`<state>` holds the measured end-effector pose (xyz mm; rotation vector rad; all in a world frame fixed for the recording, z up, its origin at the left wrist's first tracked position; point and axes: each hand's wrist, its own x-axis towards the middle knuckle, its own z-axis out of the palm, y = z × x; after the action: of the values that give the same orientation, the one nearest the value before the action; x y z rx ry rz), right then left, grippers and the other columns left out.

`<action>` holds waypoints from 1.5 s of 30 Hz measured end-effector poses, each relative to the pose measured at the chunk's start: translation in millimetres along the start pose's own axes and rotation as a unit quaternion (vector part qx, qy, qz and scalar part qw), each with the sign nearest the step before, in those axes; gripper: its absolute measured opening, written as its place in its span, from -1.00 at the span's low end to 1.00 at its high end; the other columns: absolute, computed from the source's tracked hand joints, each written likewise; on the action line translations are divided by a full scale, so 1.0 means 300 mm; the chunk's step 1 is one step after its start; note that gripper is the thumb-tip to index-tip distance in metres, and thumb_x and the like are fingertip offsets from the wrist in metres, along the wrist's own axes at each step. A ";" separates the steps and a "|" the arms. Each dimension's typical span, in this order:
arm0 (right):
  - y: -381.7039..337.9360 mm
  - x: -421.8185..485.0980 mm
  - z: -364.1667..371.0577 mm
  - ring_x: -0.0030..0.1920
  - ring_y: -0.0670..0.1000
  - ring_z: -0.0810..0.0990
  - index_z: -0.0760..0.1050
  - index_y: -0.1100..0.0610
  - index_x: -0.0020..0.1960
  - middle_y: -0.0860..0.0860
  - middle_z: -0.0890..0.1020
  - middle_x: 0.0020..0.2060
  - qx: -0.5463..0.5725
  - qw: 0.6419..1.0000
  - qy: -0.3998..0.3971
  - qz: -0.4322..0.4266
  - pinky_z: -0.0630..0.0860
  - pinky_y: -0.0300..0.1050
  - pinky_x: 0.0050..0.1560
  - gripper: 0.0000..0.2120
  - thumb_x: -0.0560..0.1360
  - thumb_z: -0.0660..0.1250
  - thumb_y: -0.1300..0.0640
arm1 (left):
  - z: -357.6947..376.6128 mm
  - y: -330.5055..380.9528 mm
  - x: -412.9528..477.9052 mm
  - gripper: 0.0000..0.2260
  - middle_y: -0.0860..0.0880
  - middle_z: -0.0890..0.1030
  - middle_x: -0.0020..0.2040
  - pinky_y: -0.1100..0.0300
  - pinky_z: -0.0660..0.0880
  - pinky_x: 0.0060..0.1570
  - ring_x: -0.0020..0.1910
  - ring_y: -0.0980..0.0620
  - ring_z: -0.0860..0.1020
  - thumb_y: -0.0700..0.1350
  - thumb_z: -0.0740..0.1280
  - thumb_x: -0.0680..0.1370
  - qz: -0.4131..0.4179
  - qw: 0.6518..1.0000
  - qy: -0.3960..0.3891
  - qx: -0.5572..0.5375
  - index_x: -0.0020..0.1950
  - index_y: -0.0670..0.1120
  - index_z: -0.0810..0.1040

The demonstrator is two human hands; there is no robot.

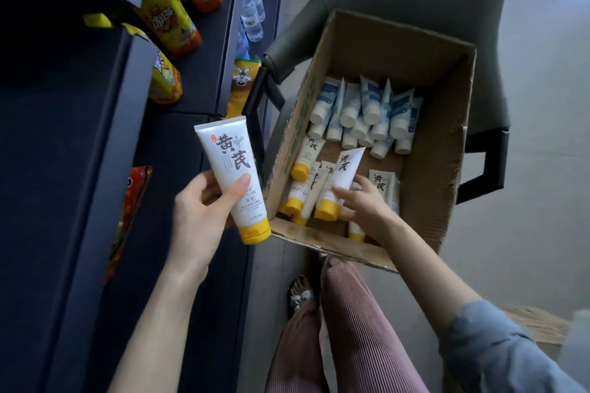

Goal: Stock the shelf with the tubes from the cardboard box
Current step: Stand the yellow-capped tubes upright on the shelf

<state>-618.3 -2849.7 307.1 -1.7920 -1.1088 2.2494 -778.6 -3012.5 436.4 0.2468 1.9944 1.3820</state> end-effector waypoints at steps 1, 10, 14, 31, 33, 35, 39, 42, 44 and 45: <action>-0.008 -0.041 -0.004 0.09 0.10 0.61 0.32 0.18 0.36 0.09 0.58 0.17 0.009 1.000 -0.015 -0.018 0.55 0.20 0.09 -0.55 0.51 0.35 0.23 | -0.014 0.013 -0.021 -0.88 0.13 0.69 -0.09 0.24 0.61 -0.27 -0.10 0.17 0.65 -0.09 0.42 0.46 0.005 1.000 0.003 -0.005 -0.01 0.04 0.57; -0.139 -0.441 0.007 0.16 0.17 0.60 0.40 0.16 0.32 0.14 0.60 0.19 0.057 0.969 -0.195 -0.138 0.59 0.16 0.06 -0.60 0.51 0.27 0.37 | -0.129 0.103 -0.254 -0.79 0.05 0.69 -0.09 0.24 0.59 -0.30 -0.10 0.12 0.66 -0.03 0.43 0.40 0.038 0.998 0.023 -0.047 0.00 -0.01 0.59; -0.209 -0.598 0.040 0.12 0.16 0.62 0.44 0.04 0.28 0.12 0.63 0.14 0.027 0.953 -0.242 -0.182 0.62 0.07 -0.03 -0.56 0.45 0.31 0.34 | -0.189 0.181 -0.370 -0.69 0.07 0.69 -0.08 0.17 0.60 -0.19 -0.08 0.11 0.66 0.08 0.43 0.32 0.072 0.996 0.030 -0.037 0.01 0.01 0.60; -0.476 -0.970 0.223 0.16 0.18 0.60 0.37 -0.06 0.34 0.12 0.59 0.19 -0.182 0.832 -0.474 -0.226 0.59 0.11 -0.01 -0.43 0.38 0.39 0.23 | -0.302 0.416 -0.860 -0.68 0.08 0.69 -0.10 0.21 0.57 -0.18 -0.11 0.13 0.65 0.12 0.44 0.30 0.167 0.954 0.224 -0.105 -0.03 0.01 0.63; -0.487 -1.011 0.225 0.16 0.18 0.60 0.37 -0.07 0.33 0.10 0.59 0.20 -0.203 0.814 -0.494 -0.231 0.59 0.15 0.02 -0.43 0.38 0.39 0.22 | -0.285 0.418 -0.932 -0.68 0.10 0.69 -0.10 0.25 0.56 -0.21 -0.10 0.15 0.65 0.14 0.44 0.29 0.170 0.945 0.254 -0.116 -0.03 0.04 0.63; -0.493 -1.053 0.233 0.15 0.14 0.61 0.37 -0.06 0.33 0.08 0.61 0.17 -0.215 0.791 -0.524 -0.232 0.60 0.06 -0.03 -0.45 0.40 0.37 0.23 | -0.279 0.417 -1.011 -0.73 0.09 0.69 -0.10 0.32 0.54 -0.25 -0.11 0.16 0.65 0.12 0.45 0.29 0.180 0.931 0.290 -0.130 -0.05 0.07 0.64; -0.472 -1.139 0.281 0.12 0.13 0.62 0.40 -0.05 0.30 0.07 0.63 0.14 -0.214 0.761 -0.573 -0.219 0.61 -0.02 -0.08 -0.50 0.41 0.33 0.27 | -0.294 0.417 -1.183 -0.80 0.09 0.69 -0.08 0.37 0.53 -0.25 -0.10 0.16 0.65 0.07 0.45 0.32 0.202 0.905 0.351 -0.130 -0.07 0.17 0.65; -0.426 -1.211 0.344 0.11 0.17 0.62 0.40 0.05 0.32 0.12 0.63 0.14 -0.206 0.746 -0.596 -0.213 0.60 0.02 -0.08 -0.50 0.40 0.34 0.25 | -0.339 0.420 -1.324 -0.79 0.09 0.69 -0.04 0.27 0.57 -0.20 -0.06 0.14 0.65 0.07 0.45 0.33 0.213 0.885 0.393 -0.128 -0.05 0.18 0.64; -0.387 -1.270 0.389 0.13 0.16 0.62 0.39 0.05 0.34 0.11 0.62 0.15 -0.211 0.728 -0.615 -0.220 0.60 0.01 -0.07 -0.50 0.42 0.34 0.21 | -0.382 0.423 -1.419 -0.77 0.06 0.69 -0.03 0.23 0.57 -0.19 -0.05 0.12 0.65 0.07 0.45 0.32 0.224 0.871 0.415 -0.137 -0.04 0.15 0.65; -0.368 -1.301 0.412 0.14 0.16 0.61 0.40 0.03 0.34 0.11 0.62 0.16 -0.214 0.715 -0.627 -0.224 0.59 0.01 -0.06 -0.51 0.43 0.34 0.20 | -0.405 0.424 -1.465 -0.74 0.05 0.69 -0.03 0.23 0.58 -0.22 -0.06 0.10 0.66 0.07 0.46 0.30 0.230 0.863 0.426 -0.146 -0.03 0.12 0.66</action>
<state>-641.0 -3008.7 699.5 0.4100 -1.9771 2.8270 -555.8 -3276.0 760.4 -0.0629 2.4495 2.3866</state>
